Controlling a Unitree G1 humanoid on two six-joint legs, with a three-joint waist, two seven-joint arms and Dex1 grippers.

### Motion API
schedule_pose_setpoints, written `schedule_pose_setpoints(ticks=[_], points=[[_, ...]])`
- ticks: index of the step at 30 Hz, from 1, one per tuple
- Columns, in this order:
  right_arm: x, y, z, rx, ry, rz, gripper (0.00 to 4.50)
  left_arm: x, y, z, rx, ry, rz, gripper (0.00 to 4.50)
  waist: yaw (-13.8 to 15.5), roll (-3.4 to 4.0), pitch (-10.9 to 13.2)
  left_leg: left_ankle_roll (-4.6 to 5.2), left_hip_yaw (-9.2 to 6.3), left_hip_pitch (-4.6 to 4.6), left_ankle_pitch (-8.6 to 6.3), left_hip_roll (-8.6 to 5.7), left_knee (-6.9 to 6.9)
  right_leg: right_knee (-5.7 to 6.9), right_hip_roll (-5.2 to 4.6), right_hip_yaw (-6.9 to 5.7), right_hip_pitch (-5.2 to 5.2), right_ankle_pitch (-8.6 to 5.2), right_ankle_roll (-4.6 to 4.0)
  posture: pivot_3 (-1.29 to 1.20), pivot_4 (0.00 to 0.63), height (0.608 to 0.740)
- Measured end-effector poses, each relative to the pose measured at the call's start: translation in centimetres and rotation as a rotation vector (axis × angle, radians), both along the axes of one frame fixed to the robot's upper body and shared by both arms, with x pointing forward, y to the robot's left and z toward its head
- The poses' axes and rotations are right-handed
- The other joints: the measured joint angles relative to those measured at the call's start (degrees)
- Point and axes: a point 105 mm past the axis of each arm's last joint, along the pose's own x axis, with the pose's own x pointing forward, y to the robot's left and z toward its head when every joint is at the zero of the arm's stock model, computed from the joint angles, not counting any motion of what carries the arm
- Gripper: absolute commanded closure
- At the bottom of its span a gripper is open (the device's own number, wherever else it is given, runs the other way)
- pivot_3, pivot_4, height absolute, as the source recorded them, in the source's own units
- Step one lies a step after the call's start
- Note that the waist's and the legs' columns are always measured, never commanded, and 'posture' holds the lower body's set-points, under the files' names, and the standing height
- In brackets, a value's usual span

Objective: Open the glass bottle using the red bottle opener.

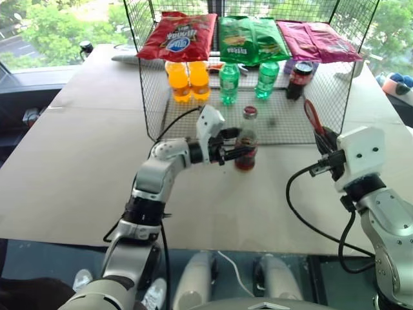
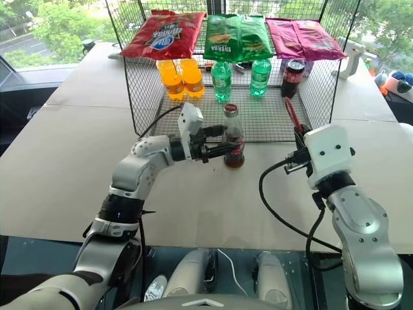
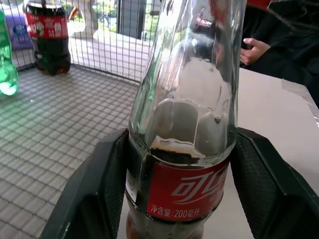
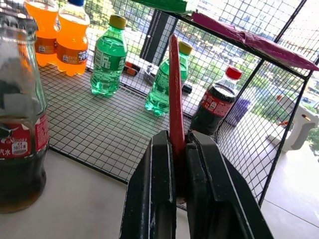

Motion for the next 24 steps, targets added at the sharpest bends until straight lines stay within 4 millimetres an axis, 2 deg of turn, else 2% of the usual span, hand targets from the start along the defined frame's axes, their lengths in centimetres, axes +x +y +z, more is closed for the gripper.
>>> schedule_pose_setpoints(ticks=[7,9,11,12,15,24], points=[[-0.4,0.2,-0.3,-0.008,-0.009,0.022,4.50,-0.5,-0.3,-0.6,0.011,-0.077,-0.020,2.06,0.02,0.04,-0.05,0.01,0.02,0.12,0.00,0.00,0.03,0.00,0.00,0.02,0.14,-0.10,-0.16,0.00,0.150,0.740],[-0.5,0.2,-0.4,-0.008,-0.005,0.023,4.50,-0.6,-0.3,-0.7,0.007,-0.080,-0.024,0.99,0.01,0.05,-0.06,0.01,0.02,0.13,0.00,0.02,0.03,0.00,0.00,0.02,0.15,-0.10,-0.16,0.00,0.150,0.740],[-0.5,0.3,-0.6,-0.008,0.002,0.027,4.50,-0.7,-0.2,-1.4,0.014,-0.062,-0.026,0.14,0.00,0.05,-0.06,0.01,0.03,0.13,0.00,0.02,0.03,0.00,0.00,0.03,0.14,-0.10,-0.16,0.00,0.150,0.740],[-0.5,0.3,-0.7,-0.008,0.006,0.026,4.50,-0.7,-0.1,-1.7,0.016,-0.049,-0.024,0.04,-0.01,0.05,-0.06,0.01,0.03,0.12,0.00,0.02,0.03,0.00,0.00,0.03,0.14,-0.10,-0.16,0.00,0.150,0.740],[-0.5,0.4,-0.8,-0.009,0.007,0.026,4.50,-0.6,0.1,-2.0,0.014,-0.043,-0.019,0.04,0.00,0.05,-0.06,0.01,0.02,0.12,0.00,0.02,0.04,0.00,0.00,0.02,0.14,-0.10,-0.16,0.00,0.150,0.740],[-0.6,0.6,-0.8,-0.007,0.002,0.032,4.50,-0.5,-0.3,-0.3,-0.043,-0.123,-0.027,0.04,0.02,0.05,-0.06,0.01,0.01,0.12,-0.01,0.02,0.05,0.00,0.00,0.02,0.15,-0.10,-0.16,0.00,0.150,0.740]])
